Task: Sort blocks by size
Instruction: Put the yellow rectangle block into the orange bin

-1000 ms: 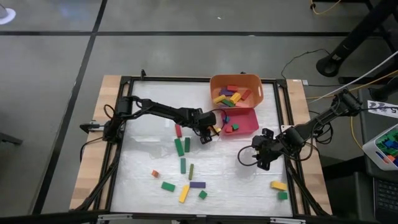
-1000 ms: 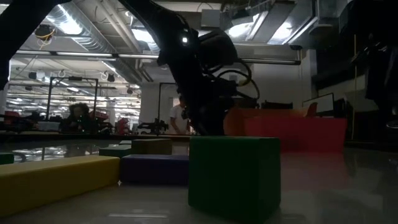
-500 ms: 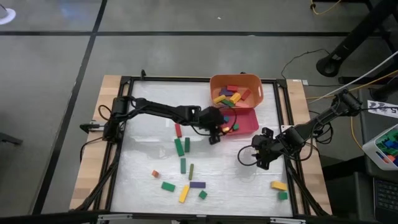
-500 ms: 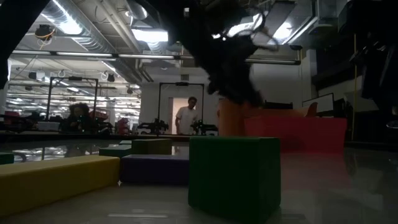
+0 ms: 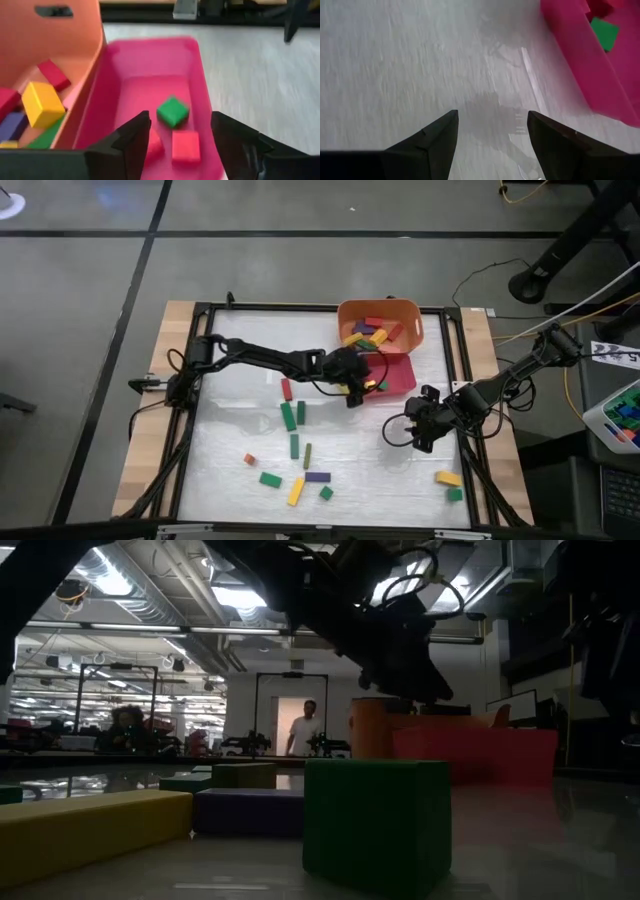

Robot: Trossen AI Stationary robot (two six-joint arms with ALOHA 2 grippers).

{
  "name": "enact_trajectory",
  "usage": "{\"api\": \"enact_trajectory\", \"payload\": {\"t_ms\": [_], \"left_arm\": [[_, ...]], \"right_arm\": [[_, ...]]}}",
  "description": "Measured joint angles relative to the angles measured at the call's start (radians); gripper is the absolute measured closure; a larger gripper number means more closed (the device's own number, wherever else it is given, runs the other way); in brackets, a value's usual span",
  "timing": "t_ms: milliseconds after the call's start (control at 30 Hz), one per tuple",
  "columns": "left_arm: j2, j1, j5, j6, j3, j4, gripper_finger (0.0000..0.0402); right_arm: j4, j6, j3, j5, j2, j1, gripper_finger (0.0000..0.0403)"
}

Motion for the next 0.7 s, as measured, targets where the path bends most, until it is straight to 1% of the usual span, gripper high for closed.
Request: {"api": "enact_trajectory", "payload": {"t_ms": [100, 300, 367, 433, 567, 700], "left_arm": [[-0.032, -0.003, 0.0, 0.041, 0.0, -0.095, 0.0194], [-0.079, -0.009, 0.0, 0.216, 0.0, -0.371, 0.02], [-0.085, -0.009, 0.0, 0.283, 0.0, -0.44, 0.0203], [-0.085, -0.005, 0.002, 0.349, 0.0, -0.479, 0.0203], [-0.054, 0.016, 0.002, 0.459, 0.0, -0.478, 0.0204], [-0.032, 0.047, 0.015, 0.501, 0.0, -0.466, 0.0204]], "right_arm": [[0.0, 0.0, 0.0, 0.0, 0.0, 0.0, 0.0164], [-0.001, -0.001, 0.0, 0.0, 0.0, 0.0, 0.0164], [-0.001, -0.011, 0.0, 0.0, 0.0, 0.0, 0.0164], [0.0, -0.026, 0.0, 0.0, 0.0, 0.0, 0.0164], [0.0, -0.026, 0.0, 0.0, 0.0, 0.0, 0.0164], [0.002, -0.026, 0.0, 0.0, 0.0, 0.0, 0.0164]]}}
